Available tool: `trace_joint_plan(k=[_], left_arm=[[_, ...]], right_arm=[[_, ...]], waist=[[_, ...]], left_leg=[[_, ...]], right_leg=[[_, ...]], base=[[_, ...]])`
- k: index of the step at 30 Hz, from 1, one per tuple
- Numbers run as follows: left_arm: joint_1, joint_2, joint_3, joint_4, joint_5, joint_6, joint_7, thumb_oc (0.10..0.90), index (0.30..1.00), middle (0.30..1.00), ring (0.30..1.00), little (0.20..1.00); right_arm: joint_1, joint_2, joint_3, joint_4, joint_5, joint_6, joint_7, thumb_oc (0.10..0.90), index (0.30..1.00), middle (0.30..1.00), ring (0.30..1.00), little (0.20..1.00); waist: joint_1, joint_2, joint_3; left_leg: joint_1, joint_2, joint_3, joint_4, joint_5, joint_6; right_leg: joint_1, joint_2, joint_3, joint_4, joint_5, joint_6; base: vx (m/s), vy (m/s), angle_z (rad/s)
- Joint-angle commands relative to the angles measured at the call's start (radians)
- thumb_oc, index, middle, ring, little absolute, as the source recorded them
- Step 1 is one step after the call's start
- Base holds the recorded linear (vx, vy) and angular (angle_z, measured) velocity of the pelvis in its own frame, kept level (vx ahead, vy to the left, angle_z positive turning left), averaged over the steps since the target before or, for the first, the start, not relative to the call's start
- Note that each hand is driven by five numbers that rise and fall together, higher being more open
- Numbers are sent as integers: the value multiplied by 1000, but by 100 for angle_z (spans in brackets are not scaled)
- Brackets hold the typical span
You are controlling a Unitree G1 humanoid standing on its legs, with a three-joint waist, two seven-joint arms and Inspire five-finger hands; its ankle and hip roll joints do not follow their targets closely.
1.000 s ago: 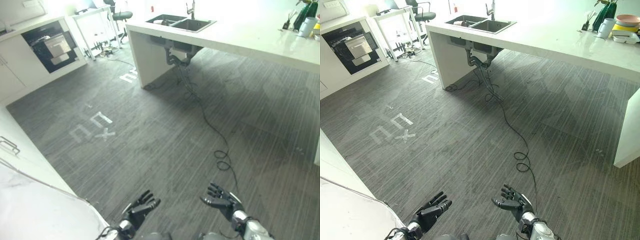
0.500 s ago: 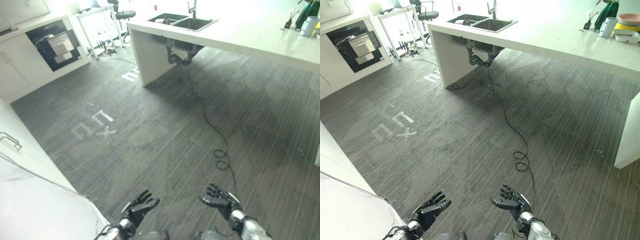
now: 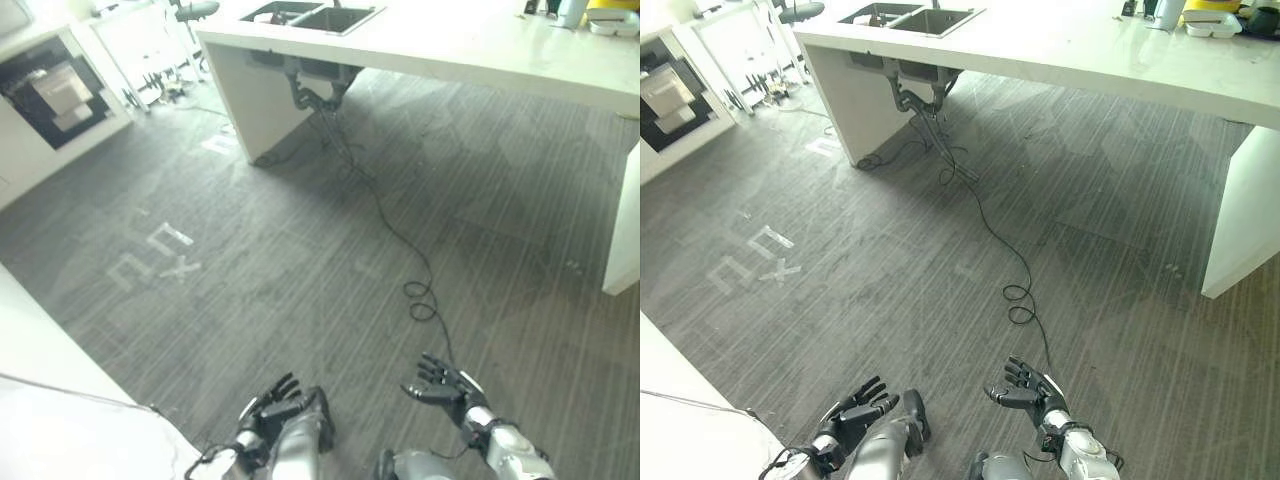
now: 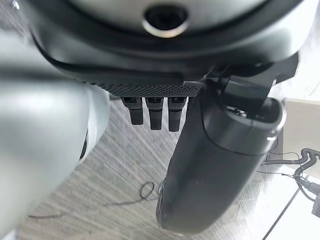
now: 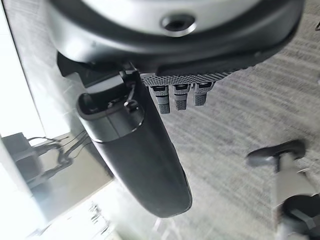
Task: Place the dishes in the dishwasher.
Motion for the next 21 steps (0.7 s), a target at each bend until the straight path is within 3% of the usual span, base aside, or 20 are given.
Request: trace_joint_plan(k=[1, 2, 4, 6, 7, 9, 11, 12, 13, 14, 17, 19, 20, 21], left_arm=[[-51, 30, 9, -90, 49, -86, -28, 800, 900, 900, 900, 900], [-58, 35, 7, -85, 69, -84, -29, 800, 900, 900, 900, 900], [-73, 49, -10, -79, 83, -89, -31, 800, 900, 900, 900, 900], [-78, 65, -27, -81, 77, -94, -28, 800, 900, 900, 900, 900], [-76, 68, -31, -87, 59, -94, -30, 800, 900, 900, 900, 900], [-69, 74, -31, -111, 63, -102, -41, 800, 900, 900, 900, 900], [-71, 86, -29, -139, 88, -93, -53, 800, 900, 900, 900, 900], [-73, 93, -31, -153, 100, -88, -53, 800, 900, 900, 900, 900], [-69, 100, -37, -165, 101, -87, -43, 800, 900, 900, 900, 900], [-57, 102, -41, -169, 101, -83, -28, 800, 900, 900, 900, 900], [-26, 99, -35, -175, 130, -77, -13, 800, 900, 900, 900, 900], [-17, 93, -32, -171, 135, -62, -3, 800, 900, 900, 900, 900], [-12, 86, -28, -159, 140, -51, 1, 800, 900, 900, 900, 900], [-5, 82, -27, -156, 144, -49, 5, 800, 900, 900, 900, 900]], right_arm=[[-34, -3, -47, -73, 27, -98, 24, 800, 900, 900, 900, 900], [-27, 0, -56, -74, 28, -101, 22, 800, 900, 900, 900, 900], [-17, 5, -63, -92, 33, -119, 9, 800, 900, 900, 900, 900], [-8, 9, -63, -110, 35, -137, -7, 800, 900, 900, 900, 900], [-11, 6, -61, -109, 23, -142, -8, 800, 900, 900, 900, 900], [-25, -4, -53, -108, -17, -144, -18, 800, 900, 900, 900, 900], [-32, -14, -57, -113, 5, -144, -27, 800, 900, 900, 900, 900], [-32, -24, -63, -119, 21, -142, -24, 800, 900, 900, 900, 900], [-30, -36, -74, -122, 19, -138, -10, 800, 900, 900, 900, 900], [-20, -34, -83, -126, -5, -130, -1, 800, 900, 900, 900, 900], [1, -23, -91, -141, -27, -115, -2, 800, 900, 900, 900, 900], [0, -23, -90, -138, -33, -110, -4, 800, 900, 900, 900, 900], [-6, -27, -83, -127, -27, -115, -3, 800, 900, 900, 900, 900], [-9, -31, -80, -126, -31, -114, 3, 800, 900, 900, 900, 900]], waist=[[19, -4, -64], [14, -3, -70], [-9, 3, -58], [-22, 17, -41], [-28, 22, -35], [-51, 34, -17], [-70, 31, -3], [-83, 17, 1], [-100, -18, 8], [-110, -28, 2], [-109, -20, -5], [-110, -30, -14], [-117, -24, -30], [-118, -19, -39]], left_leg=[[67, -46, -13, 75, -105, 27], [86, -68, -22, 75, -124, 48], [117, -117, -50, 75, -160, 101], [151, -149, -80, 75, -193, 145], [163, -153, -82, 75, -206, 153], [202, -154, -108, 75, -232, 148], [207, -154, -135, 75, -231, 136], [222, -167, -148, 75, -247, 127], [266, -203, -153, 75, -298, 125], [325, -220, -169, 75, -366, 126], [387, -219, -166, 75, -399, 125], [406, -229, -162, 75, -379, 117], [458, -222, -172, 75, -359, 99], [491, -211, -165, 75, -311, 76]], right_leg=[[224, -117, -54, -65, -45, 116], [257, -113, -60, -52, 33, 137], [153, -138, -21, 234, 113, 177], [21, -149, 12, 501, 187, 182], [-22, -145, 11, 515, 188, 174], [-134, -100, -12, 392, 162, 158], [-176, -71, -38, 178, 208, 143], [-189, -75, -45, 26, 241, 150], [-262, -136, -48, -65, 288, 186], [-331, -185, -25, -65, 323, 232], [-319, -206, -42, -65, 329, 230], [-289, -208, -48, -65, 326, 205], [-262, -182, -28, -65, 304, 183], [-240, -167, -30, -65, 282, 165]], base=[[315, 270, -15], [266, 305, 7], [201, 344, 14], [201, 307, 50], [259, 194, 50], [217, -26, 12], [181, -188, 6], [451, -237, 65], [813, -253, 100], [868, -208, 144], [653, -166, 73], [598, -219, -59], [612, -191, -77], [819, -262, -29]])
